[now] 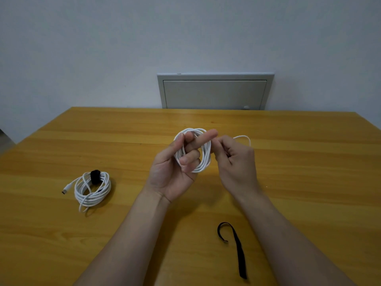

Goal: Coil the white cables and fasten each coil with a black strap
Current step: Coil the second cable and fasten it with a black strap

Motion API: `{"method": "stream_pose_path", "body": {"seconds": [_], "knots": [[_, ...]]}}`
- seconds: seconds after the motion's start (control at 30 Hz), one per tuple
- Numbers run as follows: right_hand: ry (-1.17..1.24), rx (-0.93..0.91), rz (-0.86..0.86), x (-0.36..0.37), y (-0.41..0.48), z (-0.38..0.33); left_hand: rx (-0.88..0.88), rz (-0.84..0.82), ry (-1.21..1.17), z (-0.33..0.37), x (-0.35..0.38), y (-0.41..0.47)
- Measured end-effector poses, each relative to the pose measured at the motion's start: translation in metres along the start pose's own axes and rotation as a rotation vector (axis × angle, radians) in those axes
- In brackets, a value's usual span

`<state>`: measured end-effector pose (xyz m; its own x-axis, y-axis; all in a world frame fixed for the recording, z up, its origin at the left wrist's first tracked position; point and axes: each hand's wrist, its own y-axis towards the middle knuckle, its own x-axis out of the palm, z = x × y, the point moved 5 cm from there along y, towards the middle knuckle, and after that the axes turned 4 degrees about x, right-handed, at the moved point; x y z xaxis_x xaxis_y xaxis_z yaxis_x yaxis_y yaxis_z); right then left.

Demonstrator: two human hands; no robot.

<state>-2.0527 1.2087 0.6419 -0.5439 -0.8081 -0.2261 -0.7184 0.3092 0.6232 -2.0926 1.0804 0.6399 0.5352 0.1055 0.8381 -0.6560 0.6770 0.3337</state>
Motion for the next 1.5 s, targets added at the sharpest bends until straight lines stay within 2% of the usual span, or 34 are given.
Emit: {"method": "stream_pose_path", "body": {"seconds": [0.2, 0.33, 0.5, 0.6, 0.67, 0.83, 1.0, 1.07, 1.13, 1.23, 1.37, 1.5], "knots": [[-0.023, 0.070, 0.023, -0.003, -0.003, 0.008, 0.052, 0.039, -0.253, 0.022, -0.007, 0.001], [-0.192, -0.009, 0.031, 0.000, -0.002, 0.006, 0.131, 0.116, -0.265, 0.027, -0.018, 0.003], [-0.288, -0.062, -0.109, 0.010, -0.004, 0.004, 0.256, 0.278, -0.245, 0.036, -0.022, 0.001], [-0.356, -0.083, -0.134, 0.013, -0.004, 0.005, 0.312, 0.327, -0.224, 0.037, -0.022, 0.000], [-0.375, -0.088, -0.149, 0.015, -0.004, 0.005, 0.346, 0.370, -0.130, 0.035, -0.019, 0.001], [-0.378, -0.120, -0.212, 0.021, -0.006, -0.002, 0.469, 0.417, 0.452, 0.034, -0.007, 0.002], [-0.385, -0.103, -0.298, 0.024, -0.009, -0.002, 0.480, 0.468, 0.545, 0.030, -0.013, 0.004], [-0.366, -0.128, -0.343, 0.023, -0.011, -0.005, 0.476, 0.510, 0.817, 0.030, -0.018, 0.003], [-0.344, -0.158, -0.344, 0.021, -0.011, -0.009, 0.451, 0.453, 1.175, 0.026, -0.018, 0.000], [-0.289, -0.178, -0.238, 0.013, -0.008, -0.013, 0.370, 0.366, 1.469, 0.019, -0.017, -0.003], [-0.214, -0.210, -0.142, 0.002, -0.004, -0.017, 0.336, 0.332, 1.498, 0.016, -0.011, -0.005], [-0.159, -0.167, -0.069, -0.005, -0.002, -0.014, 0.279, 0.238, 1.275, 0.012, -0.008, -0.006]]}}
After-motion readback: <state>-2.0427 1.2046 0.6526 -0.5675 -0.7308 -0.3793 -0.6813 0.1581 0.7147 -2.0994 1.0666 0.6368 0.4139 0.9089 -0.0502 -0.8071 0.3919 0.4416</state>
